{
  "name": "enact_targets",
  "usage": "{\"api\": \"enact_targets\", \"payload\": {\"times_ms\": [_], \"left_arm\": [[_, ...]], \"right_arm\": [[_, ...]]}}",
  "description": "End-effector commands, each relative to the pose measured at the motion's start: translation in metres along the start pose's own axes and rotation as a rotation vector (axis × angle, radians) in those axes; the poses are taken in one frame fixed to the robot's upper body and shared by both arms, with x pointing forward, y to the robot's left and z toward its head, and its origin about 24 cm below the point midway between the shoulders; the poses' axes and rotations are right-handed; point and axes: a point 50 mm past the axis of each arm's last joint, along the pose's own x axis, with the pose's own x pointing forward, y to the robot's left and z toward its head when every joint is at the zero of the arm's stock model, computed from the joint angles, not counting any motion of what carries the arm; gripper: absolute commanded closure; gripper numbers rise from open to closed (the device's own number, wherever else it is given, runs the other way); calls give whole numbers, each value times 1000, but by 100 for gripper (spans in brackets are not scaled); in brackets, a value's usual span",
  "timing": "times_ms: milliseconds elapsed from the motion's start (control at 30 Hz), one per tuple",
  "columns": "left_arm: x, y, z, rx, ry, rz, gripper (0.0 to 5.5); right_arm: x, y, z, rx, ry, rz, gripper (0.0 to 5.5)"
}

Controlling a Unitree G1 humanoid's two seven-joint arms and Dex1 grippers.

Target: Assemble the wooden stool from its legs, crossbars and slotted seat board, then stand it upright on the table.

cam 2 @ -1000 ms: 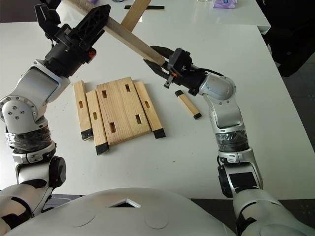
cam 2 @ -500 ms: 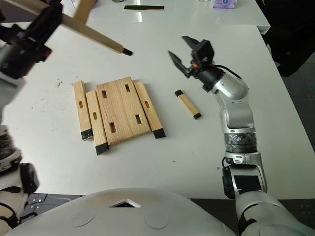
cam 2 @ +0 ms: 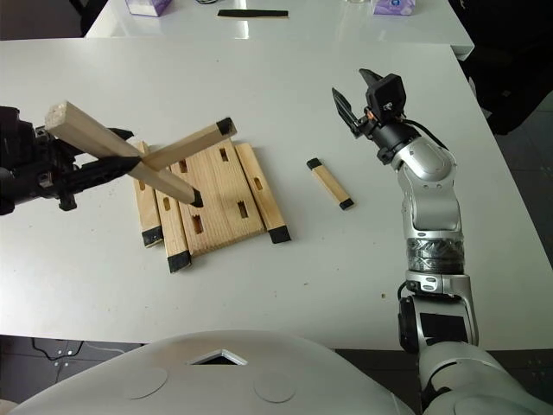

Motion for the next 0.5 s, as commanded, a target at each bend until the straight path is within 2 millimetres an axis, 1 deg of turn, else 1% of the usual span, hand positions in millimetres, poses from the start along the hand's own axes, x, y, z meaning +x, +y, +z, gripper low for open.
{"api": "enact_targets", "payload": {"times_ms": [33, 133, 267, 500], "left_arm": [[-2, -8, 6, 24, 19, -43, 345], [-3, -10, 7, 19, 26, -62, 345], [-4, -11, 1, 6, 55, -69, 345], [-4, -13, -1, -4, 59, -73, 345]], "right_arm": [[2, -6, 2, -26, 4, 0, 266], [1, -7, -1, -30, 15, -4, 266], [3, -7, -2, -32, 18, 3, 266], [4, -7, -3, -36, 23, 11, 266]]}}
